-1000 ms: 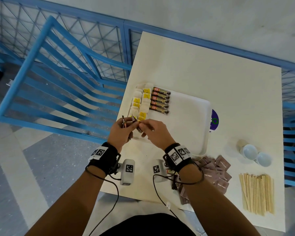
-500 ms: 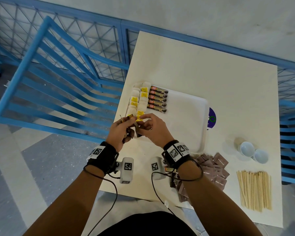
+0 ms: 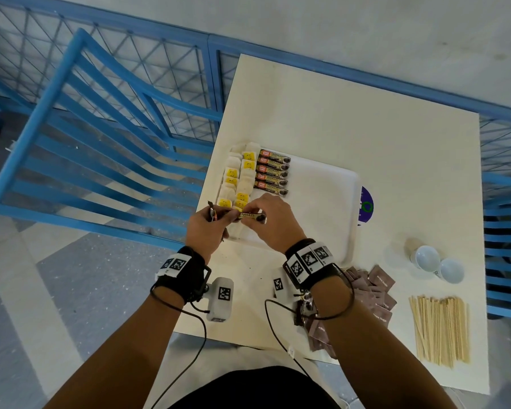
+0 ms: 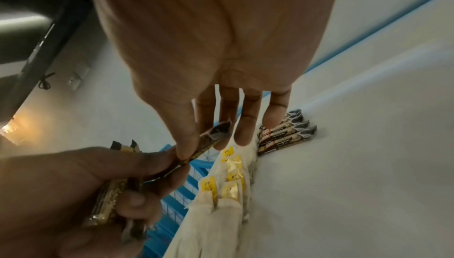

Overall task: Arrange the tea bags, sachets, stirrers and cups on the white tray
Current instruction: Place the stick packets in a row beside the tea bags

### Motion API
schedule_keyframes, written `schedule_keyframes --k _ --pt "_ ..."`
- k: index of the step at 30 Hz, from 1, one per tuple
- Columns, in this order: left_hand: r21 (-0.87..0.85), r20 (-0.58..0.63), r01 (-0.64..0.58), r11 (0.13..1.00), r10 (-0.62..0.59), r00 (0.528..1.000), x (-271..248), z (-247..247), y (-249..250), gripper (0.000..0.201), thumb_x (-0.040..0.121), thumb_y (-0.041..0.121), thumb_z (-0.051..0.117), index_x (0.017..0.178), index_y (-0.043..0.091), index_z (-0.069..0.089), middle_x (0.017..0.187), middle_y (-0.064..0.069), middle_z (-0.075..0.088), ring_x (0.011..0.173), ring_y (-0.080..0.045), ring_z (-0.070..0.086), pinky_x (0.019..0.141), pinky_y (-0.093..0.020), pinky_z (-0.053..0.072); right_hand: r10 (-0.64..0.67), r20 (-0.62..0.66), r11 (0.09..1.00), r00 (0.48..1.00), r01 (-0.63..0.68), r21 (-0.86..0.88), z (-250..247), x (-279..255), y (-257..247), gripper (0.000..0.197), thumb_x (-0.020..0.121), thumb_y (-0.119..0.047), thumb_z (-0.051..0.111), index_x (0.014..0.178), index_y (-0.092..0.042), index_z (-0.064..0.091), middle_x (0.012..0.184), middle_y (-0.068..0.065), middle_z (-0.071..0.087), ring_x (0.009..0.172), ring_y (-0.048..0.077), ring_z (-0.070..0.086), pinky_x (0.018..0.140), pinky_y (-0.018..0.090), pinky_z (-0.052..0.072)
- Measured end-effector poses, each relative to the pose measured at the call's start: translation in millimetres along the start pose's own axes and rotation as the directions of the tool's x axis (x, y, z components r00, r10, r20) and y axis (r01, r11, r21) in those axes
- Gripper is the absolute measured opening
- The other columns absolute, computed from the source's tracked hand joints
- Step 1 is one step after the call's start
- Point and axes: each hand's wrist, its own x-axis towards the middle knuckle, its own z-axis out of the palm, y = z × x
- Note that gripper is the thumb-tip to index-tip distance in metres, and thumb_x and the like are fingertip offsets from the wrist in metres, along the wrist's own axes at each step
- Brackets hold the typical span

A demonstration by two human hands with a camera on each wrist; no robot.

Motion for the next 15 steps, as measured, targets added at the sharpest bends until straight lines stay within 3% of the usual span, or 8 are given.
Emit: schedule_keyframes --k 3,6,9,12,15 --pt "0.009 0.008 -0.031 0.999 0.031 0.999 -1.2 -0.2 2.4 0.004 0.09 0.021 0.077 0.088 0.021 0.074 0.073 0.001 0.074 0.051 -0.017 0.053 0.044 -0.022 0.038 0.005 -0.016 0.991 1.0 -0.003 0.137 -6.2 -0.5 -1.2 0.018 0.084 -0.023 0.079 0.101 -0.019 0.075 0.095 -0.002 0.069 0.084 0.012 0.06 0.082 0.031 0.05" --pt "0.009 0.012 -0.063 0.998 0.063 0.998 -2.2 0.8 3.9 0.002 0.091 0.018 0.076 0.091 0.017 0.074 0.073 0.0 0.072 0.05 -0.017 0.054 0.042 -0.019 0.038 0.033 -0.017 0.977 0.999 -0.028 0.21 -11.3 0.4 1.7 0.019 0.081 -0.019 0.082 0.099 -0.019 0.077 0.095 -0.004 0.071 0.081 0.007 0.059 0.079 0.028 0.05" --pt "0.009 -0.003 -0.073 0.997 0.073 0.997 -1.9 3.5 3.9 0.005 0.091 0.016 0.076 0.095 0.013 0.074 0.079 -0.003 0.074 0.051 -0.018 0.053 0.042 -0.018 0.038 0.016 -0.004 0.992 1.0 -0.015 0.129 -10.7 2.6 3.5 0.023 0.081 -0.032 0.081 0.102 -0.025 0.075 0.096 -0.009 0.069 0.088 0.011 0.061 0.083 0.034 0.051" --pt "0.006 0.009 -0.053 0.999 0.053 0.999 -1.3 4.6 5.6 0.004 0.09 0.019 0.077 0.092 0.018 0.075 0.071 0.004 0.073 0.051 -0.017 0.053 0.045 -0.02 0.038 -0.009 -0.006 1.0 1.0 0.01 0.018 -5.9 4.0 2.9 0.017 0.084 -0.038 0.077 0.099 -0.031 0.072 0.091 -0.014 0.067 0.088 0.013 0.058 0.086 0.044 0.05" --pt "-0.002 0.026 -0.023 1.0 0.023 0.999 -1.6 4.3 6.1 0.014 0.09 0.03 0.076 0.101 0.02 0.075 0.08 -0.001 0.077 0.052 -0.016 0.054 0.046 -0.022 0.037 -0.013 -0.073 0.999 0.997 0.015 0.033 -9.5 7.7 8.8 0.012 0.087 -0.033 0.076 0.097 -0.025 0.074 0.087 -0.014 0.067 0.081 0.008 0.058 0.083 0.04 0.052"
